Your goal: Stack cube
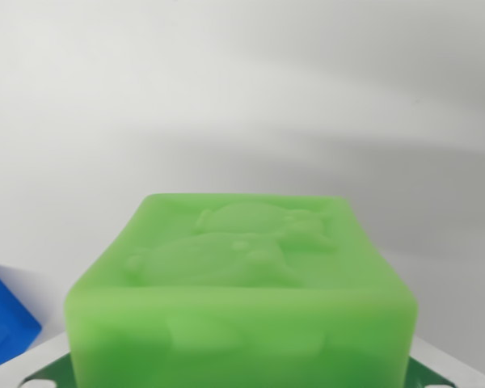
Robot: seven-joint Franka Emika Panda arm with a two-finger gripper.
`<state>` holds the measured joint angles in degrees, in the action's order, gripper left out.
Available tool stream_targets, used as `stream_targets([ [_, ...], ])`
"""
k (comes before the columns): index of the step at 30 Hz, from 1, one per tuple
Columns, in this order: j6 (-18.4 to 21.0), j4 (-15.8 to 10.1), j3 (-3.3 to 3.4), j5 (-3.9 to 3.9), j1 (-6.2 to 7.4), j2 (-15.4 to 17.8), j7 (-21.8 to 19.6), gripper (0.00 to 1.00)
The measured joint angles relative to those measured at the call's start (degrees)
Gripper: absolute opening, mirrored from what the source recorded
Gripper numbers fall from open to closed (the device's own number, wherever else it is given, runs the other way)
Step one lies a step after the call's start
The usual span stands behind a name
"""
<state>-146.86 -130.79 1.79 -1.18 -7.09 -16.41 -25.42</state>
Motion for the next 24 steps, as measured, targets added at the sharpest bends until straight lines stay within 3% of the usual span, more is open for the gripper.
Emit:
stream_targets([
  [24, -1.58, -7.09, -1.55, 0.82, 2.09, 5.54, 4.73, 0.00],
])
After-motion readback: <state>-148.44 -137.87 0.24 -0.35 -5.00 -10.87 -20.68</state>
